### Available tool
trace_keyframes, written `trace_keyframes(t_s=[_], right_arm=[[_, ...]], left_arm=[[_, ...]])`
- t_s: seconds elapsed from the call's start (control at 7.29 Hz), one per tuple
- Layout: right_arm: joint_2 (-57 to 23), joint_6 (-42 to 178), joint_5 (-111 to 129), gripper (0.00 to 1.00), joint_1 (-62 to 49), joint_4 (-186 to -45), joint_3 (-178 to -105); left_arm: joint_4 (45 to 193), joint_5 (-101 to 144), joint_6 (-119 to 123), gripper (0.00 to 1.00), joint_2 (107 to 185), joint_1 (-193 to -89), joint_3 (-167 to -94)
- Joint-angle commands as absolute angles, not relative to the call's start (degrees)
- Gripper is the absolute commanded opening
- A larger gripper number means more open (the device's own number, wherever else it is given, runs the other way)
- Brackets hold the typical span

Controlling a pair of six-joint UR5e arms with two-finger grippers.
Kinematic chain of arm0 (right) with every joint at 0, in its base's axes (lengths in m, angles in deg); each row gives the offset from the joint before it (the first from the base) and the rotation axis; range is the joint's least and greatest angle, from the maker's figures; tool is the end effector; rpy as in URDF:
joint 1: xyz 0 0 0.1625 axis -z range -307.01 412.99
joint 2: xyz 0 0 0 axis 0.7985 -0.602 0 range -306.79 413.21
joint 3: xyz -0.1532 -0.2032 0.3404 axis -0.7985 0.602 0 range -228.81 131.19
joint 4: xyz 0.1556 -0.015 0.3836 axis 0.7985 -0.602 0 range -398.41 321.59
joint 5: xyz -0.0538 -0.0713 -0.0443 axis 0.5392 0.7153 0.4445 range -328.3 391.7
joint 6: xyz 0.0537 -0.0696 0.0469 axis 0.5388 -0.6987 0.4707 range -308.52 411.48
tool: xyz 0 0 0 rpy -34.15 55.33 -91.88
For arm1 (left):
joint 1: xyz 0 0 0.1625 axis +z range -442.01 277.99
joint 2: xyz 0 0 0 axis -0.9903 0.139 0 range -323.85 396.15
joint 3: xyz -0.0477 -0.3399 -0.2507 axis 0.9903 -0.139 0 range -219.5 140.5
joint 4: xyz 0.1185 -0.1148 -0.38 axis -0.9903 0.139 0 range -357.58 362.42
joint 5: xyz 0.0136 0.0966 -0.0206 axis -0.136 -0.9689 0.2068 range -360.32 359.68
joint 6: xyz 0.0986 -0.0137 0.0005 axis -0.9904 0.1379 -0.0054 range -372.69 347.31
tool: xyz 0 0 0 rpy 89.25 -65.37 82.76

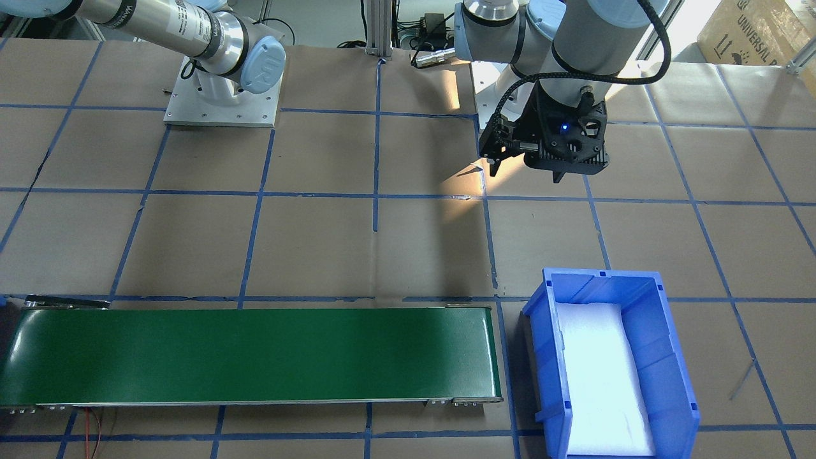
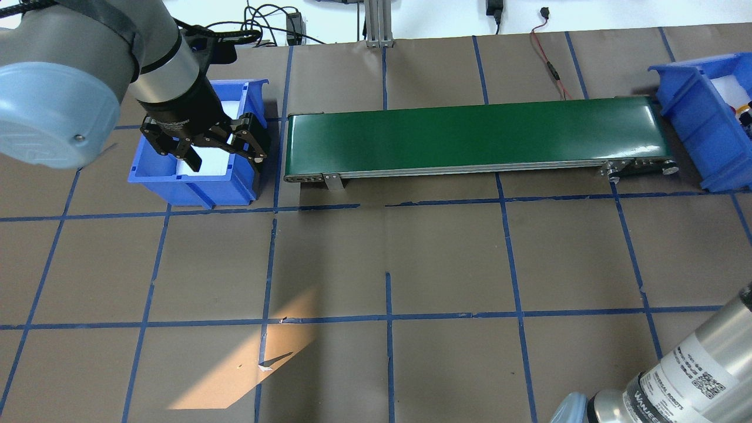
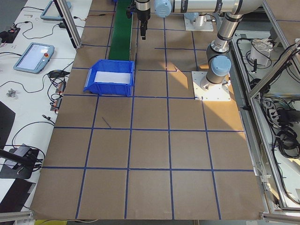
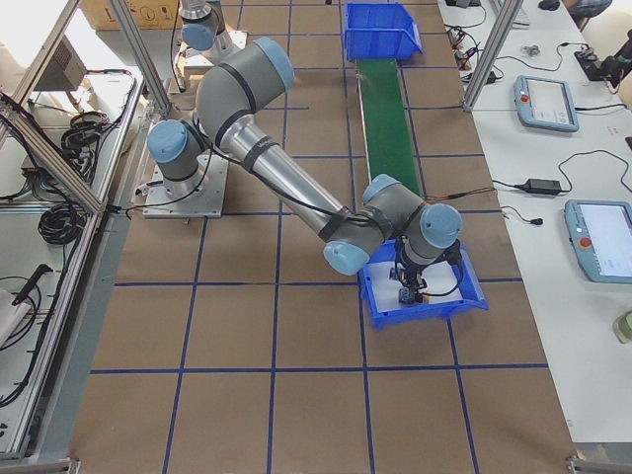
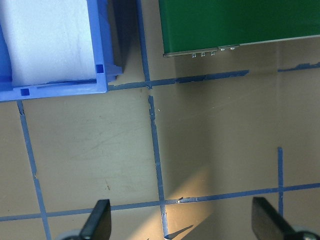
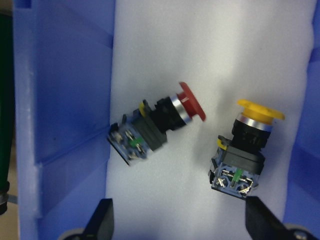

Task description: Transport two buttons from left to right

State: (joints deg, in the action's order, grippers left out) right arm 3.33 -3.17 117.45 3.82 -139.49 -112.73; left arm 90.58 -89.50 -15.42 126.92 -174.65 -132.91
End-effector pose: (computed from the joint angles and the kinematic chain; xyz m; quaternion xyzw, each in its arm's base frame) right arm -0.3832 -0.6584 0.2881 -0.1192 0.9918 -0.0101 0.0441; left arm -0.1573 -0.4858 0.4554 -0.0467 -0.9987 -0.0204 0.0072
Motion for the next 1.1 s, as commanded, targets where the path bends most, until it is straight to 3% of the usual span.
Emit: trace_keyframes(t_s=[0.0, 0.27, 0.69, 0.96], right_arm=[[-2.3, -2.76, 118.62, 1.0, 3.07, -136.35, -112.79], [-12.31, 0.3, 121.17, 1.0, 0.36, -126.43, -114.71], [-28.91, 13.37, 121.0, 1.0, -6.14, -127.25, -131.72], [-32.91, 29.15, 121.09, 1.0, -16.38, -130.42, -137.65]], left_arm=[[90.66, -89.44, -15.42, 1.0, 126.94, -174.65, -132.92], [90.58, -89.44, -15.42, 1.0, 126.59, -174.65, -132.84], [90.66, -89.7, -15.5, 1.0, 126.5, -174.65, -132.92], [90.93, -89.97, -15.33, 1.0, 126.5, -174.73, -132.84]])
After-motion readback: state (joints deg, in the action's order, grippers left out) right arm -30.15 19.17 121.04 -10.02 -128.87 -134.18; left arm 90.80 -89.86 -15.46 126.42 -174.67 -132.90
